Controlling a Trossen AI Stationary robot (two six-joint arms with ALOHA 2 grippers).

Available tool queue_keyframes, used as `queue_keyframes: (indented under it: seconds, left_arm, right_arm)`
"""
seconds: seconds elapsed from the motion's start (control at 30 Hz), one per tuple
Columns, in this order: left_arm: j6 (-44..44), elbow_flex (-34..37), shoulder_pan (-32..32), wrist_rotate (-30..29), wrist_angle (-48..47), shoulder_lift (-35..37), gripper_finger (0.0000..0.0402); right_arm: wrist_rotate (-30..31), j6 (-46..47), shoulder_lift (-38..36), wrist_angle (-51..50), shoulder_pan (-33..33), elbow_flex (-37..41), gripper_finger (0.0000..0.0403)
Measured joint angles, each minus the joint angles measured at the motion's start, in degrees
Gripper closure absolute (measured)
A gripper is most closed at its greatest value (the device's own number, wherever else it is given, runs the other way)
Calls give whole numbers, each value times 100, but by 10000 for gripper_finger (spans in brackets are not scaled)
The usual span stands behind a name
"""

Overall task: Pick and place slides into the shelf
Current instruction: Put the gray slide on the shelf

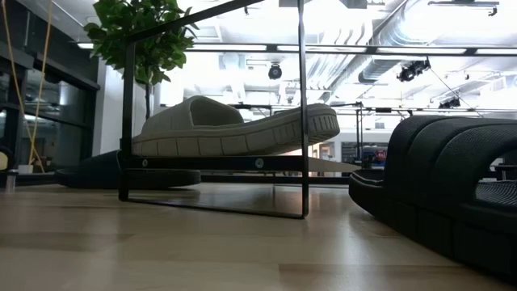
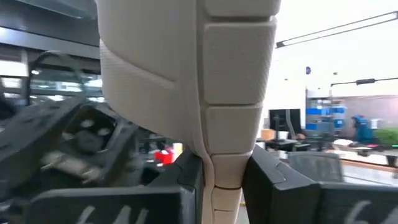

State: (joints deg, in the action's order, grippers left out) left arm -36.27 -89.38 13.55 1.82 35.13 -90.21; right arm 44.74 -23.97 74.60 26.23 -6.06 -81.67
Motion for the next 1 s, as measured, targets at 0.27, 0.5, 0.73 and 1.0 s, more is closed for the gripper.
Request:
queue_keyframes:
  seconds: [0.27,0.5,0.73,1.0]
  left_arm:
    - [-21,7,-6,1378,-1035,195,243]
    - [-49,5,-128,2710,-2430,395,262]
    - [298,7,-697,3181,-3754,439,282]
    - [930,10,-1540,1656,-5715,492,302]
  right_arm:
    - [-79,1211,-1025,-2081,-125,0,352]
    - [-1328,3891,-1645,-4778,92,0,352]
    - [-3076,5321,-1537,-6450,520,0,352]
    - [-4614,5564,-1047,-7479,932,0,352]
